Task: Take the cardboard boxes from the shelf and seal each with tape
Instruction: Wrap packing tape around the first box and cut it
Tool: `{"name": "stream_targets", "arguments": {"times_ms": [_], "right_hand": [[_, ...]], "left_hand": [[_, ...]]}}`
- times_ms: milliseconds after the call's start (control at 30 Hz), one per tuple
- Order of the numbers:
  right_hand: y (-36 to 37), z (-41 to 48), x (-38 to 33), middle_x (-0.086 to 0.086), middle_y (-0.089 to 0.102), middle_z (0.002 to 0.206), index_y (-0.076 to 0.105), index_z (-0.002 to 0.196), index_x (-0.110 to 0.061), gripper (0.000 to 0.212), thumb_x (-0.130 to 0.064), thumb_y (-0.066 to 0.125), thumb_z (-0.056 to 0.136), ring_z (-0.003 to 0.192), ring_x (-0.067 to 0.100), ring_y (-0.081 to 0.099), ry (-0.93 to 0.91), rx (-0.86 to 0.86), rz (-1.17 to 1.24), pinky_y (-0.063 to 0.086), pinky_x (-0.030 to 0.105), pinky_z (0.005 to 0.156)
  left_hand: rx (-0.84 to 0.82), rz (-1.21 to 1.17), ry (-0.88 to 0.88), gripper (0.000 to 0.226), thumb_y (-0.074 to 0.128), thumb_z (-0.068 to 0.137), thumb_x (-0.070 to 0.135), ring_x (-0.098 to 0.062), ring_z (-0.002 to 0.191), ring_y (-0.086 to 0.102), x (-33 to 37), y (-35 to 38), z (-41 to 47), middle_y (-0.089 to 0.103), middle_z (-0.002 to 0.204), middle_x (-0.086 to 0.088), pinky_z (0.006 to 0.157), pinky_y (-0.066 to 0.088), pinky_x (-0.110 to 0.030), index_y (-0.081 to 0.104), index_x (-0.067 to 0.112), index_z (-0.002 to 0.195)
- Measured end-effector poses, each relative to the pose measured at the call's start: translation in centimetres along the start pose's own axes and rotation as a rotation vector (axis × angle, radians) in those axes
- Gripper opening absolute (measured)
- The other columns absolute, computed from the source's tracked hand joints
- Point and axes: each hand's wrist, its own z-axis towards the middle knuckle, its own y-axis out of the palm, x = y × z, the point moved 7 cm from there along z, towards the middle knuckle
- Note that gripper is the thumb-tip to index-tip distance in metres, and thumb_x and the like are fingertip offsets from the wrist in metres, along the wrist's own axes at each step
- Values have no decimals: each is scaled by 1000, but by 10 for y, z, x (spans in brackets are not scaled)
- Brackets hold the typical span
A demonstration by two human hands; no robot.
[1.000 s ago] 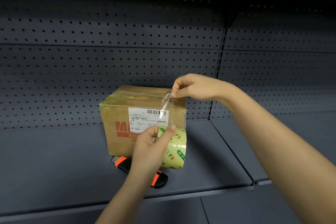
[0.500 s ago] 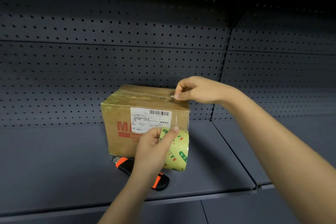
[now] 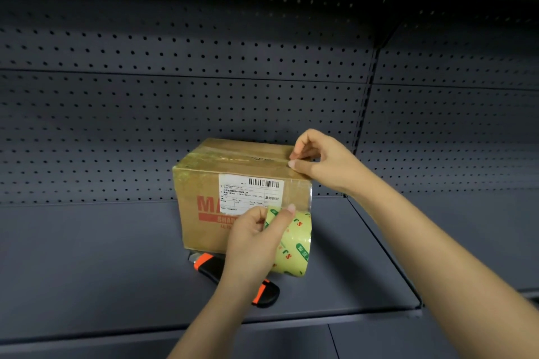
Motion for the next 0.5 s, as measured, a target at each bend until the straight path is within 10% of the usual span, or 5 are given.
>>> {"name": "stream_targets", "arguments": {"times_ms": [200,500], "right_hand": [[-5,-16,-20,-10,71,109,75,103,-19,34,4,51,92,106,-1,62,-262,113,-57,47,19,95],[20,-29,-12,-4,54,140,58,135,-14,38,-26,46,101,133,1,45,-420,-127,-270,26,25,118]], "left_hand": [[-4,20,30,31,75,85,32,-23,63,64,0,1,4,67,69,-9,53,52,-32,63,4,81],[23,59,98,41,67,87,45,-19,61,60,1,-1,5,60,63,-7,53,48,-26,56,8,73]]}}
